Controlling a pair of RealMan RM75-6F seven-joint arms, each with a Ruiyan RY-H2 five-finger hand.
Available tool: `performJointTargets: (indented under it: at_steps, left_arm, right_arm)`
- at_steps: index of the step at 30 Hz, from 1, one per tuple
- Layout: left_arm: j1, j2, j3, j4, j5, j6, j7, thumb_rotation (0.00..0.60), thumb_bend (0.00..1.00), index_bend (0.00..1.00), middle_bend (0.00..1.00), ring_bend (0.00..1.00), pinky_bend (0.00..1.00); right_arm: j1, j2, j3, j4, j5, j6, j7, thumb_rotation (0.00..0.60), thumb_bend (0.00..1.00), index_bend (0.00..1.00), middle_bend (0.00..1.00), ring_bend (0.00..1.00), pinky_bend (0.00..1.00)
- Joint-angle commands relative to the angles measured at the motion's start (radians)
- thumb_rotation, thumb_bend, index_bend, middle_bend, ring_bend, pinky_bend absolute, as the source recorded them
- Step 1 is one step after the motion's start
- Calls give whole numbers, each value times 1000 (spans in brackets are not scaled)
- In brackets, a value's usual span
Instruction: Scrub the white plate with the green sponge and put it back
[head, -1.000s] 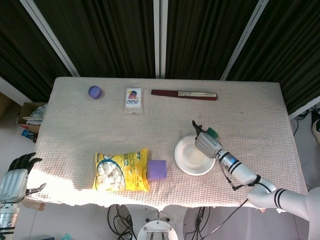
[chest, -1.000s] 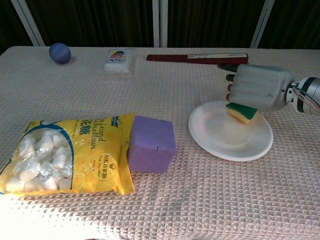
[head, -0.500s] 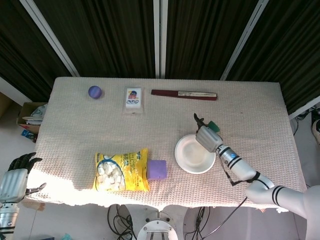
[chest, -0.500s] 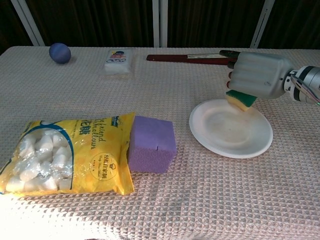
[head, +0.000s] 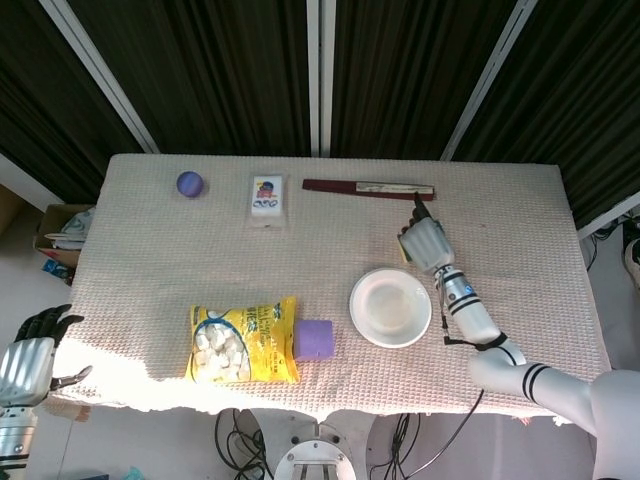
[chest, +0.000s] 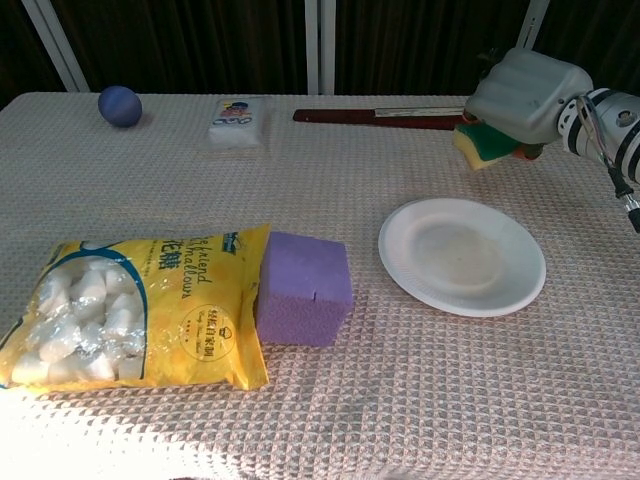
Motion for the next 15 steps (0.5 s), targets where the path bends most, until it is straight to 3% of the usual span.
performJointTargets:
  at_steps: [1,3,6,9,15]
  left_arm:
    - [2,4,0,-4,-1,2,3,600,64,255,134,107,137]
    - [3,4,0,-7,-3,2,5,600,64,255,134,108,137]
    - [2,4,0,-8,-6,-1,6,600,64,255,133,108,138]
    - [-1,2,-2,-8,-6,-5,6,600,64,255,133,107,137]
    - [-14,4,-9,-11,3,-10,10,600,64,255,134,108,137]
  right_arm:
    - [25,-52,38,33,92,-27,-5,600,320,273,338,146,0]
    - [31,-57,42,21,135,-37,-13,600,275,110,258,82,0]
    - [30,-47,41,-12,185,-45,-22,600,230,4,151,10,0]
    - [22,-13,31,-74,214,-25,-31,600,188,0,77,0,0]
    - [-48,127,1,-278,168,84,47,600,141,0,51,0,0]
